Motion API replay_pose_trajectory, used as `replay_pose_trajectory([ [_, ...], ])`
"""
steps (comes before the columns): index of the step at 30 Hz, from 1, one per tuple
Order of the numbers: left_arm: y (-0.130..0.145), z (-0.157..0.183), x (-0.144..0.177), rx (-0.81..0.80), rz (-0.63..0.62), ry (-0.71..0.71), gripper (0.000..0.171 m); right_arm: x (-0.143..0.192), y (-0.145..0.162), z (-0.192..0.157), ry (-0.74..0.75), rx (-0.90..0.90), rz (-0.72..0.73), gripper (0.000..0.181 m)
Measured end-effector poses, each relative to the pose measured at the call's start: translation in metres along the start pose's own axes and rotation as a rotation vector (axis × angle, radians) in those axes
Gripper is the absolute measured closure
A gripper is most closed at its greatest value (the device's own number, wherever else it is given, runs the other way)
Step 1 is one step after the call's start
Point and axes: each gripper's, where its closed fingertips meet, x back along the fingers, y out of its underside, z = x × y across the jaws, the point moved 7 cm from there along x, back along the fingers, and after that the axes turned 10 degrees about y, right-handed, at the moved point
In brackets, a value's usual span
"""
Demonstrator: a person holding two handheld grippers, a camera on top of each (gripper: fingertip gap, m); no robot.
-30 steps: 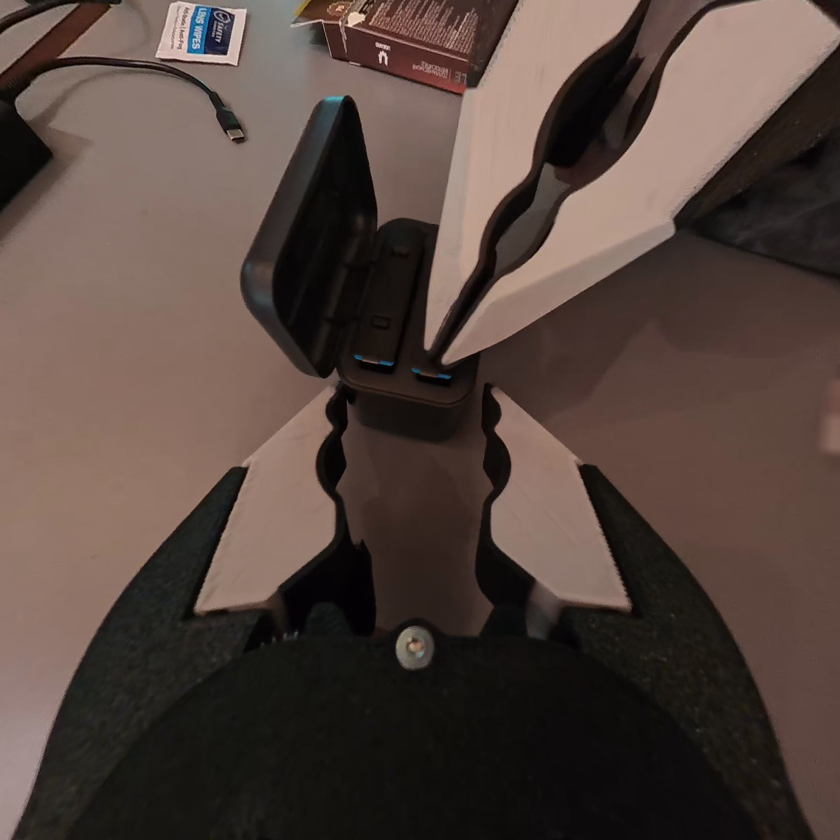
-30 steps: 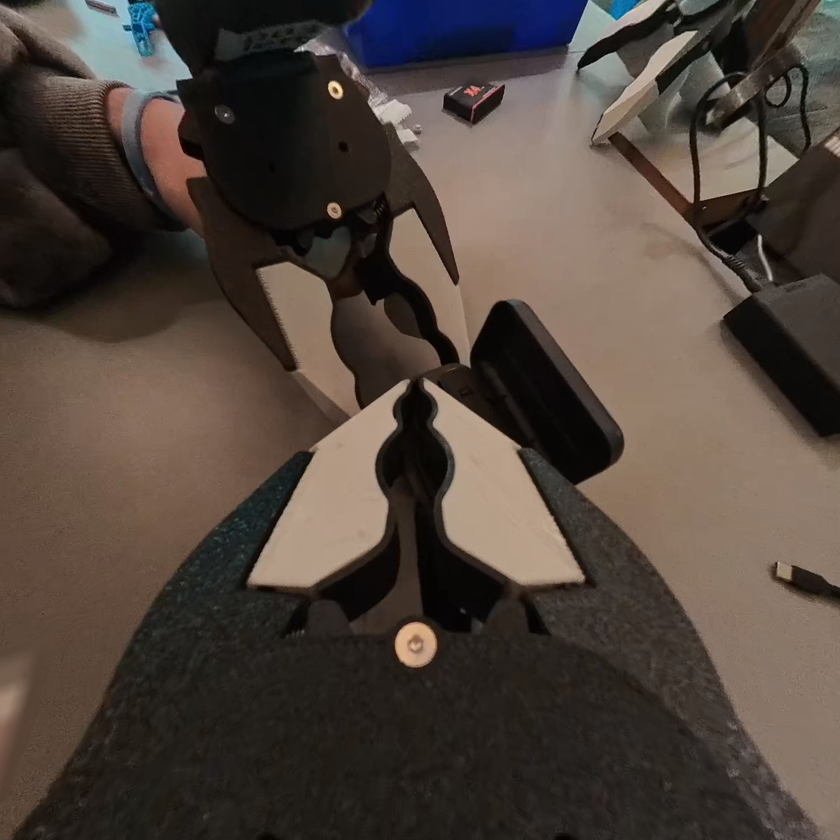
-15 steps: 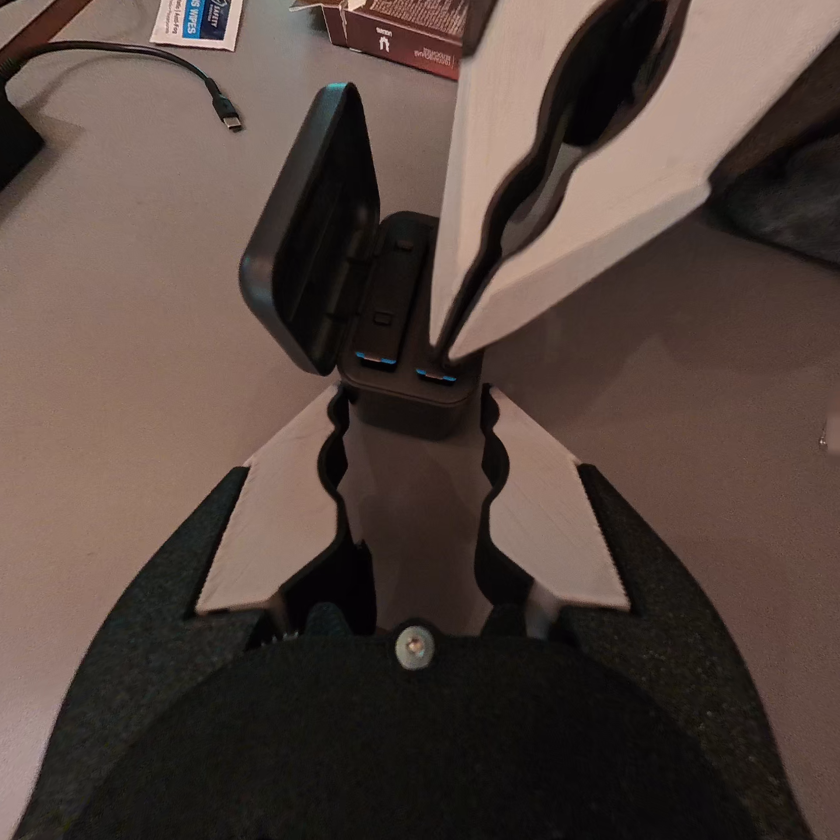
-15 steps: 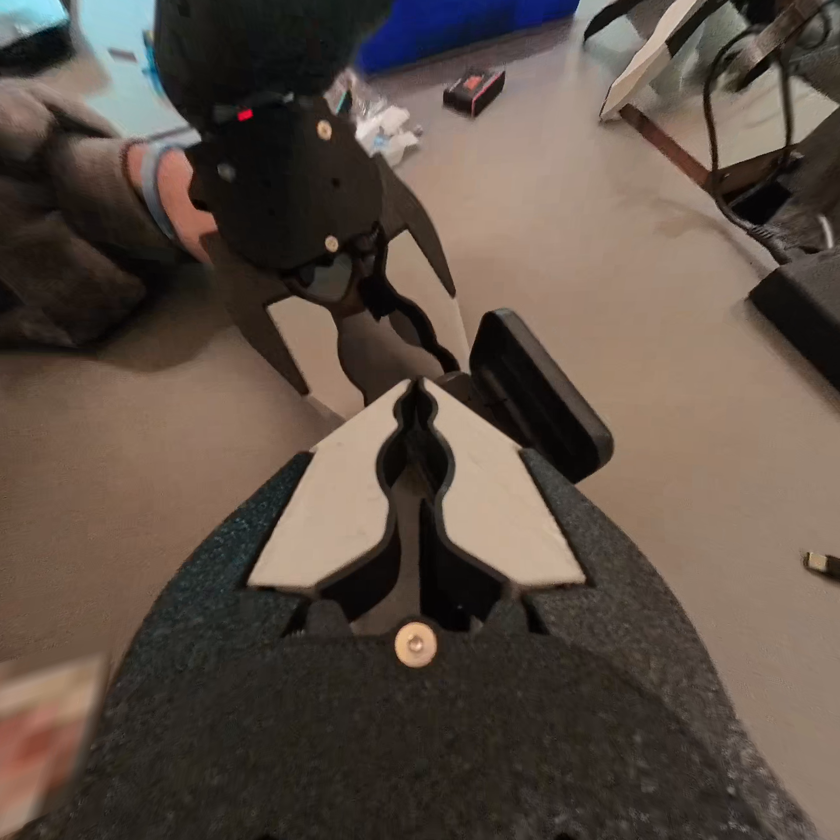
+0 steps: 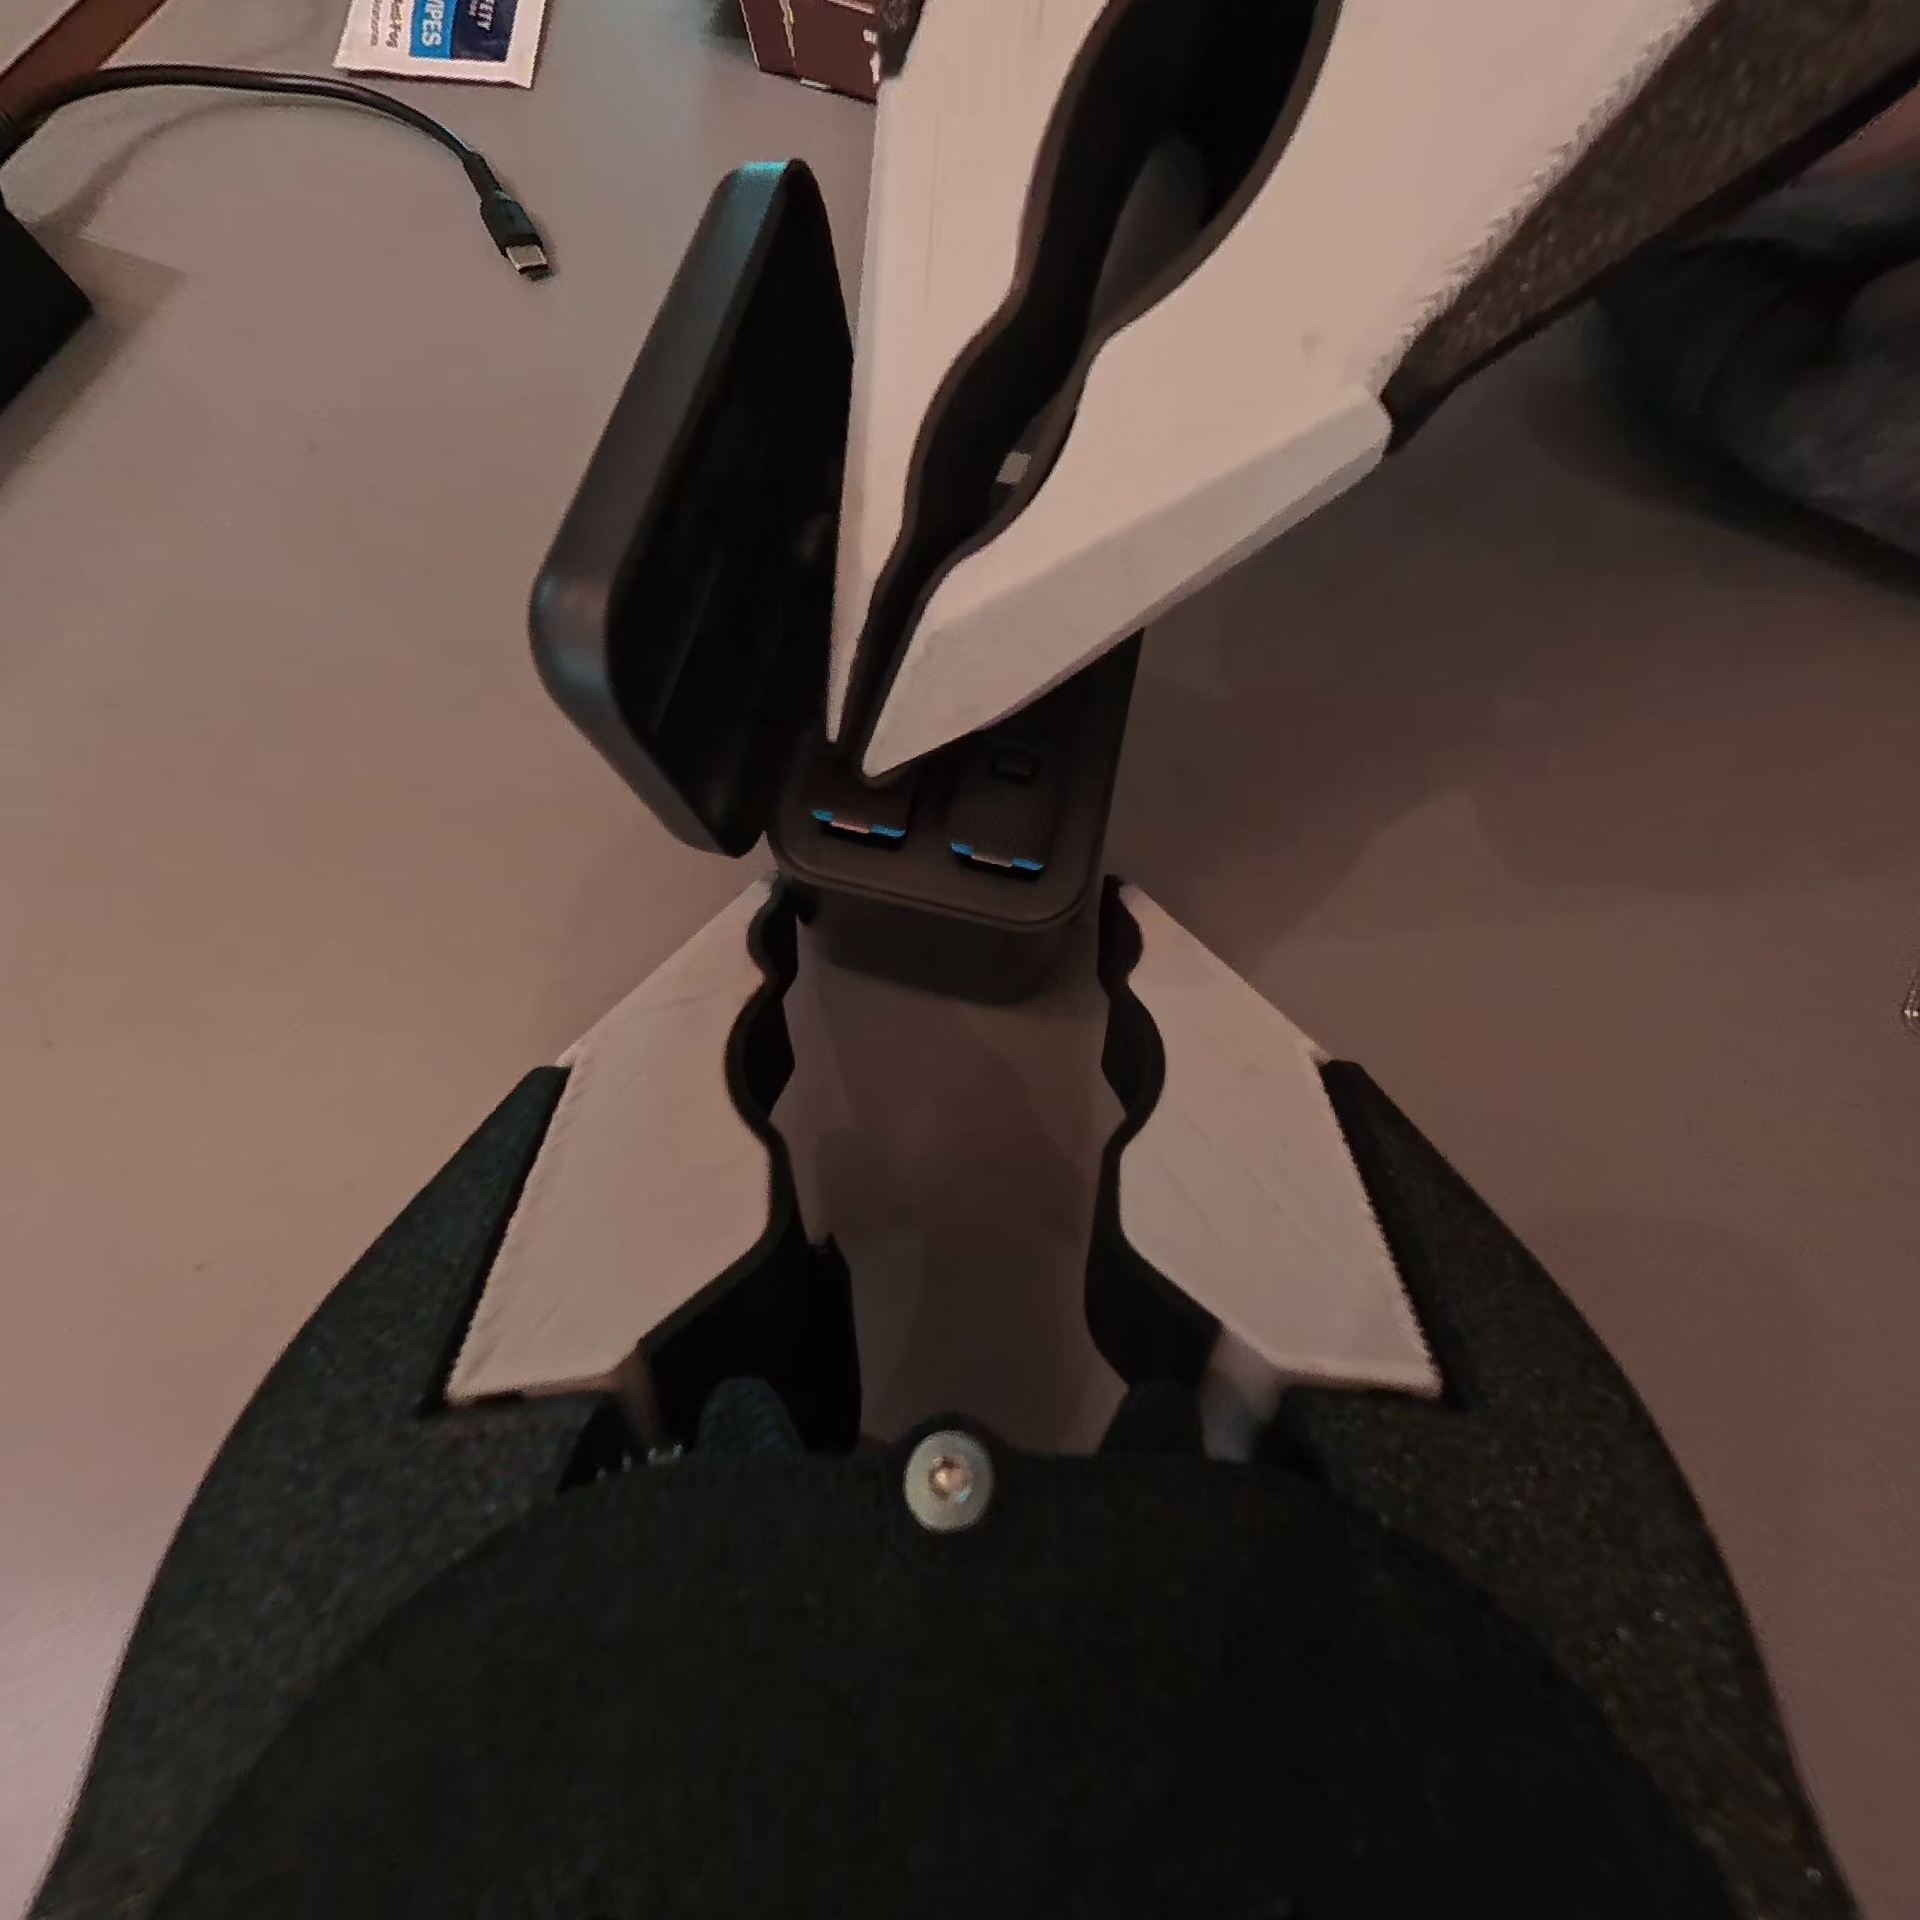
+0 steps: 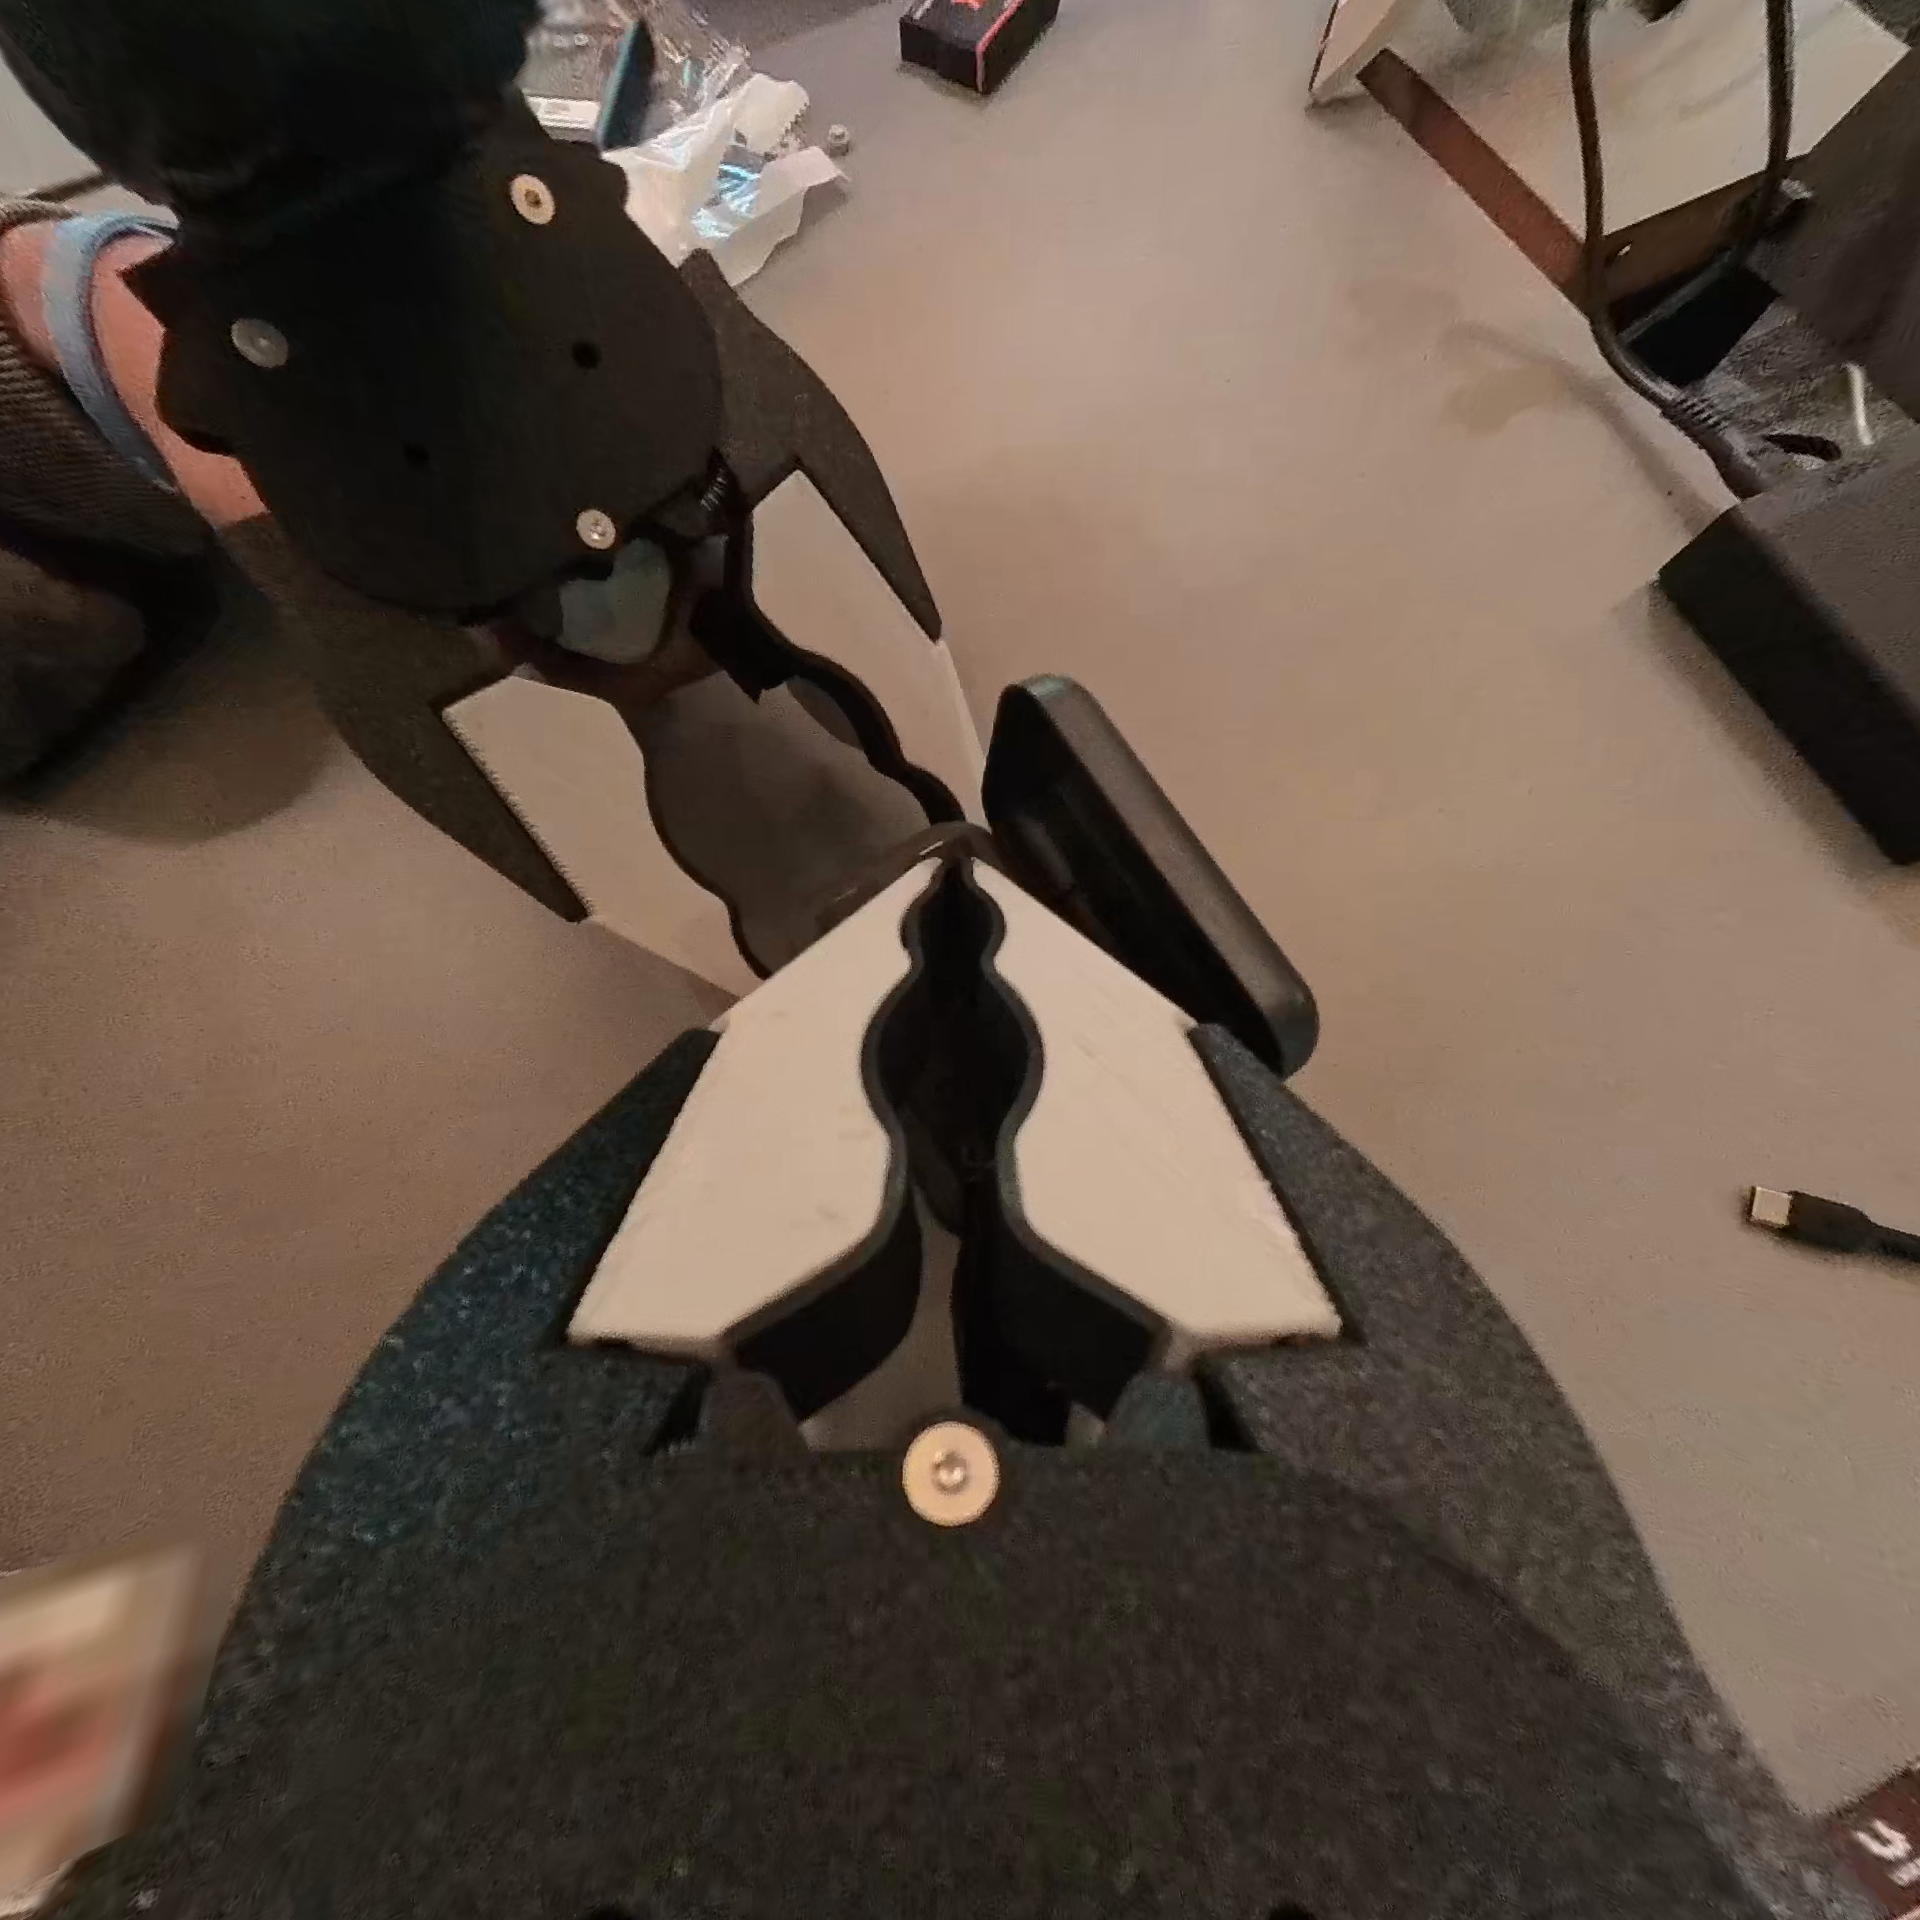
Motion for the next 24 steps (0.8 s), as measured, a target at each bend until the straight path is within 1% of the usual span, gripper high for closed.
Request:
replay_pose_trajectory([
  [6, 0.0, 0.0, 0.0, -0.004, -0.004, -0.005, 0.113, 0.0, -0.001, 0.0, 0.013, -0.017, 0.007, 0.181],
  [8, 0.0, 0.0, 0.0, -0.002, -0.004, -0.004, 0.113, 0.001, 0.0, -0.001, 0.043, 0.012, 0.035, 0.181],
  [11, 0.001, 0.001, -0.001, 0.0, -0.014, -0.002, 0.112, 0.019, 0.001, -0.005, 0.038, -0.023, 0.145, 0.181],
  [12, 0.002, 0.002, -0.001, 0.0, -0.019, -0.001, 0.11, 0.026, 0.003, -0.005, 0.052, -0.029, 0.187, 0.178],
  [16, 0.004, 0.003, 0.0, 0.002, -0.027, 0.007, 0.108, 0.039, 0.031, 0.002, 0.153, -0.076, 0.295, 0.176],
  [17, 0.004, 0.003, 0.001, 0.005, -0.027, 0.01, 0.108, 0.04, 0.035, 0.002, 0.152, -0.091, 0.282, 0.169],
  [18, 0.004, 0.003, 0.001, 0.007, -0.026, 0.012, 0.108, 0.041, 0.035, 0.002, 0.146, -0.097, 0.28, 0.167],
  [19, 0.004, 0.003, 0.001, 0.009, -0.027, 0.013, 0.108, 0.043, 0.035, 0.003, 0.151, -0.104, 0.306, 0.167],
  [20, 0.004, 0.003, 0.001, 0.01, -0.028, 0.014, 0.109, 0.044, 0.034, 0.005, 0.153, -0.111, 0.331, 0.162],
  [21, 0.004, 0.002, 0.001, 0.01, -0.027, 0.012, 0.109, 0.045, 0.032, 0.008, 0.153, -0.11, 0.349, 0.15],
  [22, 0.004, 0.002, 0.001, 0.01, -0.027, 0.011, 0.109, 0.048, 0.03, 0.013, 0.176, -0.091, 0.382, 0.13],
  [23, 0.004, 0.002, 0.001, 0.011, -0.029, 0.009, 0.109, 0.049, 0.025, 0.019, 0.201, -0.083, 0.395, 0.113],
  [24, 0.004, 0.002, 0.0, 0.011, -0.034, 0.006, 0.109, 0.049, 0.02, 0.022, 0.184, -0.055, 0.373, 0.111],
])
